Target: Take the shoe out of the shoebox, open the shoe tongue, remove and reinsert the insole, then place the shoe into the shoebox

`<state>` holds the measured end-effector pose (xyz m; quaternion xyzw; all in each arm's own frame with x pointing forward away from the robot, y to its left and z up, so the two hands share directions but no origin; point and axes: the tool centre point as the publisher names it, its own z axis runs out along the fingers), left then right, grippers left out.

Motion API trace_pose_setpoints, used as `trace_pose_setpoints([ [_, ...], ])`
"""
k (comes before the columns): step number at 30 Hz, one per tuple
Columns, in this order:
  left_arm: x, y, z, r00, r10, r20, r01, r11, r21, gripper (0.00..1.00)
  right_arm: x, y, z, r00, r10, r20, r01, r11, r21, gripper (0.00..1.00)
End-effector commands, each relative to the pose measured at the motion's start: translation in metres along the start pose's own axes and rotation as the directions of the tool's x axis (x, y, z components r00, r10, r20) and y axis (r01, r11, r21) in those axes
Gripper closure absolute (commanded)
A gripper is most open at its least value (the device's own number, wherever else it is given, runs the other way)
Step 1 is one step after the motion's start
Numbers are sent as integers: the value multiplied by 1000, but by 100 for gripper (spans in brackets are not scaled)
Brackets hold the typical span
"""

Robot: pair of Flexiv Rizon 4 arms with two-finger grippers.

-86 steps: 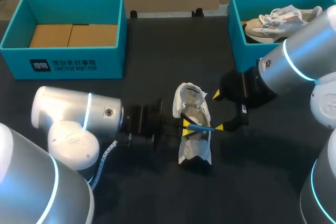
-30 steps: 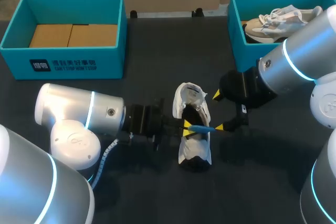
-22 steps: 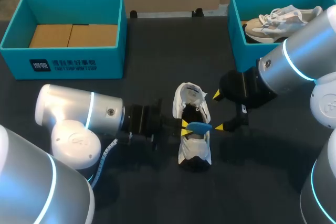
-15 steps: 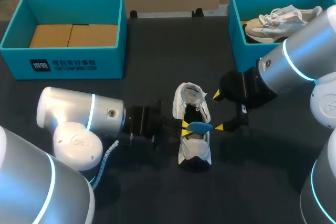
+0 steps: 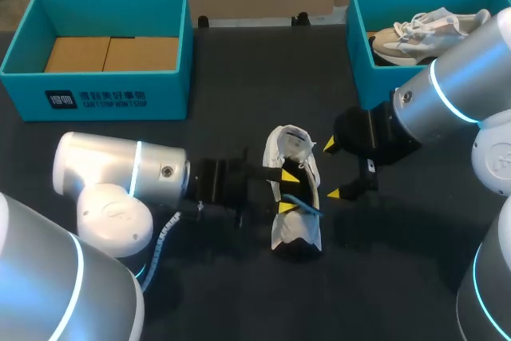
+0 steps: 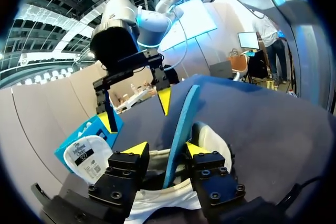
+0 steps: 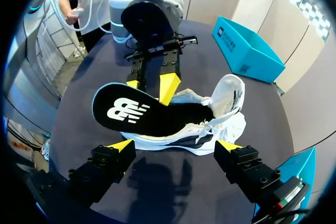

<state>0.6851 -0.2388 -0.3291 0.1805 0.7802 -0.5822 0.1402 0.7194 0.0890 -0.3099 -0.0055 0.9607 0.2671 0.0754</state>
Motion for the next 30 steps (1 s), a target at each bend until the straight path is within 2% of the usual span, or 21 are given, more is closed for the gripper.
trace_pose_setpoints([
  [1, 2, -4, -1, 1000, 4, -1, -4, 1000, 6, 59, 1, 0, 1, 1000, -1, 2, 1, 1000, 0, 0],
  [3, 2, -3, 1, 1000, 0, -5, 0, 1000, 8, 62, 1, 0, 1, 1000, -1, 2, 1, 1000, 0, 0],
  [4, 3, -3, 2, 1000, -1, -8, 2, 1000, 8, 67, 1, 0, 1, 1000, -1, 2, 1, 1000, 0, 0],
  [7, 5, 2, 6, 999, -14, -28, 14, 1000, 0, 100, 1, 0, 1, 1000, -1, 2, 1, 1000, 0, 0],
  [30, 7, 42, 2, 999, -28, -32, 26, 998, -56, 100, 1, 0, 1, 1000, -1, 2, 1, 1000, 0, 0],
])
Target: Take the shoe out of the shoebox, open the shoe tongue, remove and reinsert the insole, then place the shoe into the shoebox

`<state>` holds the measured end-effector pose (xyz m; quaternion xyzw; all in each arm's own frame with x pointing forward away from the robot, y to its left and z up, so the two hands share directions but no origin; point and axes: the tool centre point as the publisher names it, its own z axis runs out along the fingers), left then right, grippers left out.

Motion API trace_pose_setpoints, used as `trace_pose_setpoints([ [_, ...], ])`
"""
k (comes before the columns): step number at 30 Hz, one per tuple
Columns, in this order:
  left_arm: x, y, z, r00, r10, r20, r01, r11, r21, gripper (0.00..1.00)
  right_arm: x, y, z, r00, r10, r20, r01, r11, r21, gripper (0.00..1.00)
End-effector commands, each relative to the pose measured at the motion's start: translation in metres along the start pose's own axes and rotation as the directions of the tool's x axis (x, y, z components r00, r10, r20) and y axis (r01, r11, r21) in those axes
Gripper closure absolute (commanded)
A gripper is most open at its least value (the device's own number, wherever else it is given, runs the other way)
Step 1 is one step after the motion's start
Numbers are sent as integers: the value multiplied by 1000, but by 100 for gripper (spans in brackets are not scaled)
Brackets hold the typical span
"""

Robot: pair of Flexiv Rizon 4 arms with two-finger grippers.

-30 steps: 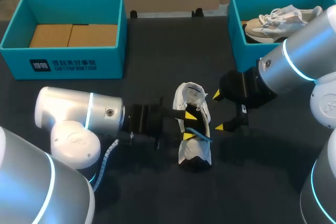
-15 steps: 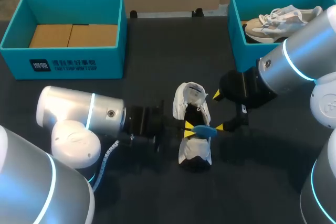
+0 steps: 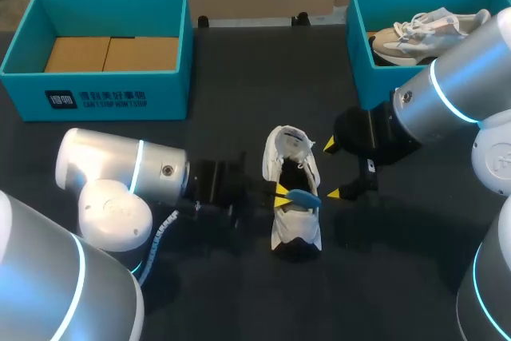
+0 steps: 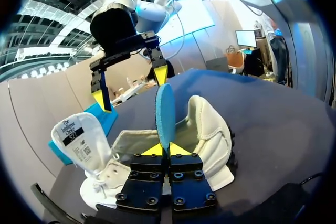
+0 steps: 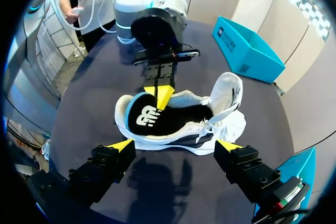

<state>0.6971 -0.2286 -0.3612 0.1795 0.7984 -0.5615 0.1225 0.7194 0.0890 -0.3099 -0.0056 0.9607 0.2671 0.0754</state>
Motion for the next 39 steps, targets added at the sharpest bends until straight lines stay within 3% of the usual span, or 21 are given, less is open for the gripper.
trace_pose_setpoints([
  [1, 2, 7, 4, 1000, -5, 7, 5, 1000, -8, 100, 1, 0, 1, 1000, 0, 2, 0, 1000, 0, 0],
  [6, 3, -2, 1, 1000, 4, 14, -4, 1000, 6, 100, 1, 0, 1, 1000, 0, 2, 0, 1000, 0, 0],
  [7, 3, -4, 0, 1000, 7, 17, -7, 1000, 12, 96, 1, 0, 1, 1000, 0, 2, 0, 1000, 0, 0],
  [8, 2, -7, -1, 1000, 9, 19, -9, 1000, 19, 75, 1, 0, 1, 1000, 0, 2, 0, 1000, 0, 0],
  [16, 1, -28, -4, 999, 36, 18, -37, 998, 57, 67, 1, 0, 1, 1000, 0, 2, 0, 1000, 0, 0],
  [21, 2, -33, 3, 999, 39, 7, -39, 997, 71, 69, 1, 0, 1, 1000, 0, 2, 0, 1000, 0, 0],
  [24, 3, -33, 6, 999, 39, 2, -39, 997, 74, 76, 1, 0, 1, 1000, 0, 2, 0, 1000, 0, 0],
  [26, 5, -30, 9, 999, 37, -12, -36, 997, 70, 100, 1, 0, 1, 1000, 0, 2, 0, 1000, 0, 0],
  [39, 3, -6, 7, 999, 20, -29, -20, 1000, 14, 100, 1, 0, 1, 1000, 0, 2, 0, 1000, 0, 0],
])
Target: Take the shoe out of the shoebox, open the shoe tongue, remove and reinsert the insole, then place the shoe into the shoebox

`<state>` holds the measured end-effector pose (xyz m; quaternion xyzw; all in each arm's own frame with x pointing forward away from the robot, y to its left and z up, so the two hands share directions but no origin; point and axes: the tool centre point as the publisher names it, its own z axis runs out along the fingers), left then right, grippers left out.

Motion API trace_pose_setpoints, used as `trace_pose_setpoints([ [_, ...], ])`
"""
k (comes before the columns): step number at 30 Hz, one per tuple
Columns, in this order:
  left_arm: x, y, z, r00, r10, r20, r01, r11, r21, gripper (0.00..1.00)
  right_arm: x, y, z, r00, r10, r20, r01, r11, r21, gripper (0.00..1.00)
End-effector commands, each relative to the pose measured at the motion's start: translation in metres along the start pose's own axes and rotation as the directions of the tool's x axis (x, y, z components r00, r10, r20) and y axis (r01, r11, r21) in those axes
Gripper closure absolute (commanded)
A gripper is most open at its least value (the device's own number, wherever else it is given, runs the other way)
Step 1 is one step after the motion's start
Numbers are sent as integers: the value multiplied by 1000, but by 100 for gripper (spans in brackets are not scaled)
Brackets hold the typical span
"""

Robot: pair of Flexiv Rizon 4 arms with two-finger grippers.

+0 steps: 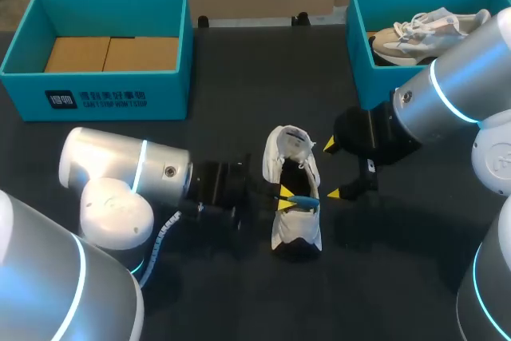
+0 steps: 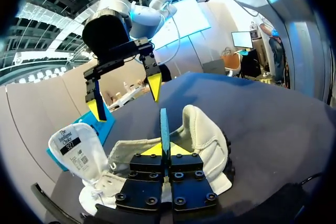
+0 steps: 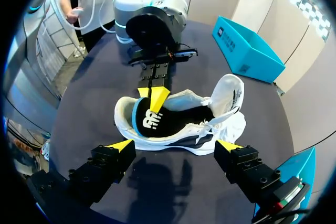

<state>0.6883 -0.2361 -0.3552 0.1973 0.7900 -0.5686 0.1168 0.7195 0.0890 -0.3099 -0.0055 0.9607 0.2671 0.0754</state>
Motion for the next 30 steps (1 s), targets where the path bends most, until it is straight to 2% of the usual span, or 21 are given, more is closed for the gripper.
trace_pose_setpoints([
  [1, -2, 8, 2, 1000, -5, -4, 5, 1000, -19, 100, 1, 0, 1, 1000, 0, 2, 0, 1000, 0, 0],
  [5, -2, 19, 5, 1000, -21, -2, 21, 999, -40, 100, 1, 0, 1, 1000, 0, 2, 0, 1000, 0, 0],
  [8, 1, 19, 5, 1000, -24, -3, 24, 999, -40, 100, 1, 0, 1, 1000, 0, 2, 0, 1000, 0, 0],
  [15, 4, 3, 0, 1000, -5, 7, 4, 1000, 8, 100, 1, 0, 1, 1000, 0, 2, 0, 1000, 0, 0],
  [20, 6, -14, -2, 995, 96, -19, -95, 995, 41, 100, 1, 0, 1, 1000, 0, 2, 0, 1000, 0, 0],
  [24, 1, -24, 0, 989, 145, -33, -144, 989, 36, 100, 1, 0, 1, 1000, 0, 2, 0, 1000, 0, 0],
  [30, 0, -25, 4, 975, 212, -64, -212, 977, 7, 100, 1, 0, 1, 1000, 0, 2, 0, 1000, 0, 0],
])
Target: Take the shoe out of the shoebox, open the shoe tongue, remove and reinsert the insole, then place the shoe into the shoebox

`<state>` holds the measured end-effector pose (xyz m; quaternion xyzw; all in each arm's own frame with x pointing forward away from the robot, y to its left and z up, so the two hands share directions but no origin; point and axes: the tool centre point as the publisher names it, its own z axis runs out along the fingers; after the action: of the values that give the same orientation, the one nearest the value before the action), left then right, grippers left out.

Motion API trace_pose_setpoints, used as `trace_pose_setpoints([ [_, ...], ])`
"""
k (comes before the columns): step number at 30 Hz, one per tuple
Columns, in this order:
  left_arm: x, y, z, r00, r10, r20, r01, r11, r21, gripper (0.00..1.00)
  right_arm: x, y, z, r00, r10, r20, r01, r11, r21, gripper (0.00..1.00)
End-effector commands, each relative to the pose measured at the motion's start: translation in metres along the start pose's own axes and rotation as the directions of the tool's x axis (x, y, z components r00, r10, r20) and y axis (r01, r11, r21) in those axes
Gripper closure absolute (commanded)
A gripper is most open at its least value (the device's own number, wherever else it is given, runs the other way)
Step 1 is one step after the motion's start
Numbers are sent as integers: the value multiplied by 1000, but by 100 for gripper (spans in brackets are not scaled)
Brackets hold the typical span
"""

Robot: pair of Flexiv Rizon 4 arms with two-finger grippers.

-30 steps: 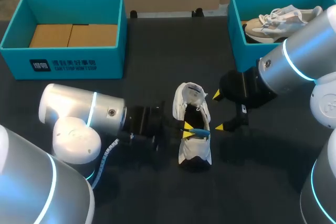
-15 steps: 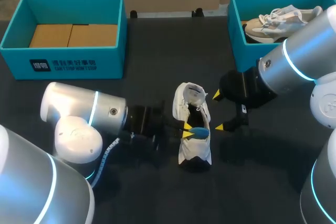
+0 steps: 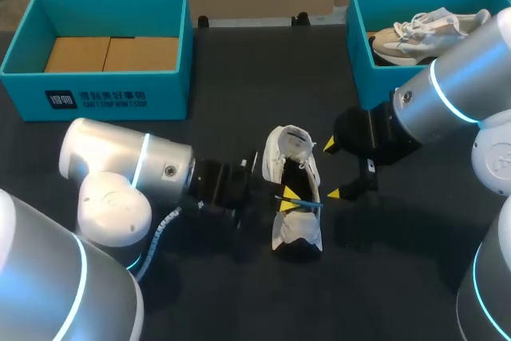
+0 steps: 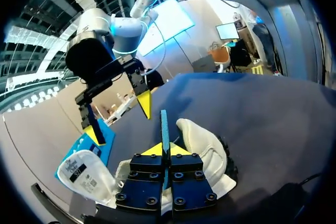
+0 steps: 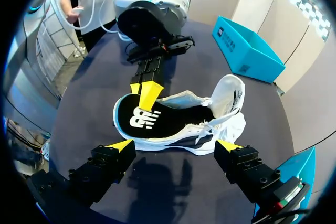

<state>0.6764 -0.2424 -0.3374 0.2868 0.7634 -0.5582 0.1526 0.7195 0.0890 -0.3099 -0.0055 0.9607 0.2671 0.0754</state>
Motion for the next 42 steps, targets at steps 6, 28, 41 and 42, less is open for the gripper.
trace_pose_setpoints([
  [6, -1, 9, 4, 993, 105, -62, -110, 991, -74, 100, 1, 0, 1, 1000, -1, 2, 1, 1000, 0, 0],
  [28, 1, 29, -5, 998, 64, -19, -66, 991, -117, 77, 1, 0, 1, 1000, -1, 2, 1, 1000, 0, 0],
  [41, -3, 4, -2, 998, 54, 11, -54, 997, -51, 53, 1, 0, 1, 1000, -1, 2, 1, 1000, 0, 0],
  [42, -1, 4, 1, 999, 51, 5, -50, 997, -50, 60, 1, 0, 1, 1000, -1, 2, 1, 1000, 0, 0],
])
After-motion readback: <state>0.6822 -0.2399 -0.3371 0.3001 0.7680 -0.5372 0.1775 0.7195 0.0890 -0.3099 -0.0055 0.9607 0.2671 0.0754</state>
